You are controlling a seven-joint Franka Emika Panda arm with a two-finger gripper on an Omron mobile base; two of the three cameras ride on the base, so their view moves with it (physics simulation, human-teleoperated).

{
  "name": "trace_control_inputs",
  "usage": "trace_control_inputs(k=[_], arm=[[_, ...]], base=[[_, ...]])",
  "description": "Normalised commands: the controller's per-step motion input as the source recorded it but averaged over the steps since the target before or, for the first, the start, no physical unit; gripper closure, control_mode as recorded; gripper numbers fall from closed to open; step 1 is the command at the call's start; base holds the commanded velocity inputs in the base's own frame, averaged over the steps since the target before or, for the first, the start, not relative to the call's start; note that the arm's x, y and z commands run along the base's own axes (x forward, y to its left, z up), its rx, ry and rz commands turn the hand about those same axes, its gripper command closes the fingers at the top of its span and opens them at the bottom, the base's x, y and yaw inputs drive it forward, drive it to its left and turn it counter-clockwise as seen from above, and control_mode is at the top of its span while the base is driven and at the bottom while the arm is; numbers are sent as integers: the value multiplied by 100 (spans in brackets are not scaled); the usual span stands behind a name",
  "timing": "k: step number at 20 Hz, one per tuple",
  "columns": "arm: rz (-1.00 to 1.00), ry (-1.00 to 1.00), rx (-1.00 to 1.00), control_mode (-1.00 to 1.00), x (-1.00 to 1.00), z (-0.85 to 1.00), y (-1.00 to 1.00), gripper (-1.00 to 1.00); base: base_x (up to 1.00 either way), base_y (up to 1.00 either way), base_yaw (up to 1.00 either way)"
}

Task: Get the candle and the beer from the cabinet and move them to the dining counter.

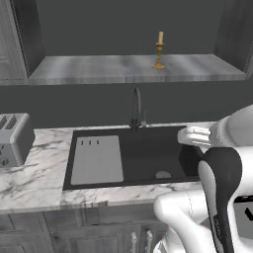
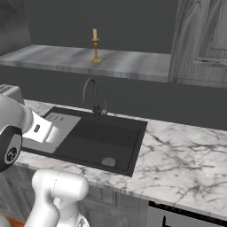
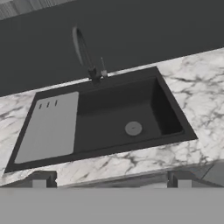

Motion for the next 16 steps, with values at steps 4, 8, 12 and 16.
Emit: trace_control_inputs(k=[4, 8, 12, 16], arm=[[-5, -33, 5, -100, -15, 48, 13, -100], [-14, -8, -10, -100, 0, 49, 19, -100], [-10, 0, -18, -100, 1, 43, 16, -100], [-3, -7, -16, -100, 4, 42, 9, -100]], base=[[0, 0, 0], [0, 0, 0], [0, 0, 0], [0, 0, 0]])
